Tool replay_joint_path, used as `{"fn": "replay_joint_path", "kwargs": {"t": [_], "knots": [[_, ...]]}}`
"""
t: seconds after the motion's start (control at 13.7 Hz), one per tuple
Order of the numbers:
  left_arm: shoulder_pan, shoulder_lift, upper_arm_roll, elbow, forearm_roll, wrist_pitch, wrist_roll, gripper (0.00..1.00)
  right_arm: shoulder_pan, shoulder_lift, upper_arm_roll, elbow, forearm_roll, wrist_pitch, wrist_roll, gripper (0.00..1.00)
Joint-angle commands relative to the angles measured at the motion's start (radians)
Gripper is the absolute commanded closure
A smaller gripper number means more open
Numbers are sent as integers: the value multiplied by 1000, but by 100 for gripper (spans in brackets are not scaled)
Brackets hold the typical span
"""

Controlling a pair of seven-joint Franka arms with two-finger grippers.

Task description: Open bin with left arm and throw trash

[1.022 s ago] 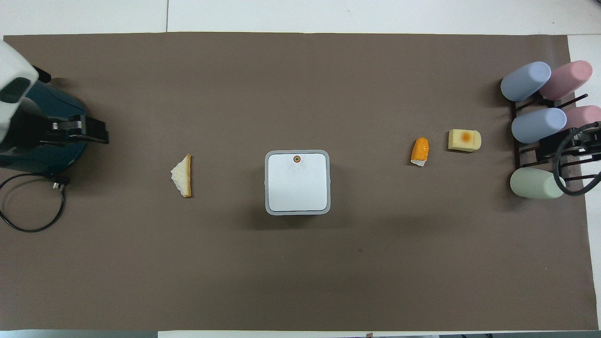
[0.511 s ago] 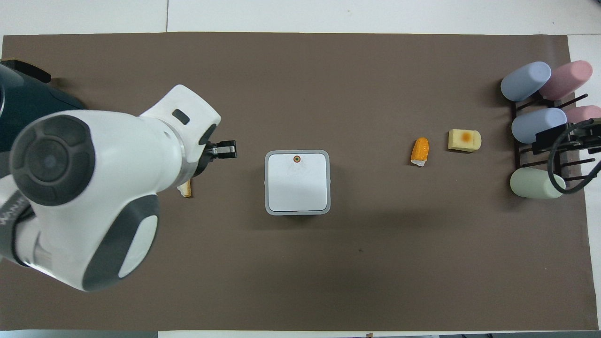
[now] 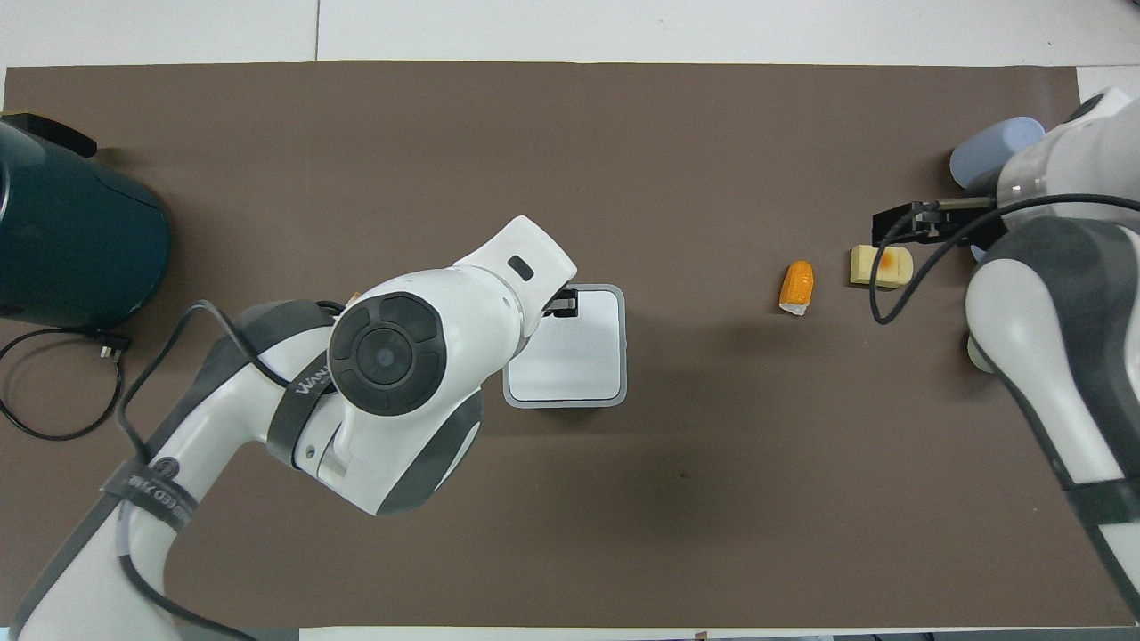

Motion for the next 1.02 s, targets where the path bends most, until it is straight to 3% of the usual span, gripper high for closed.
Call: {"fn": "replay_joint_path", "kwargs": {"t": [0.0, 0.29, 0.58, 0.95], "knots": [[-22, 59, 14, 6, 4, 102, 0, 100, 32, 56, -3, -83, 22, 186, 45, 0], [-35, 86, 14, -12, 4, 113, 24, 100, 70, 113, -3, -148, 26, 332, 69, 3], [-61, 82, 17, -29, 4, 53, 29, 100, 63, 173, -3, -158, 28, 353, 68, 5], [-46, -57, 21, -23, 4, -175, 41, 100, 61, 179, -3, -223, 42, 366, 71, 10]]}}
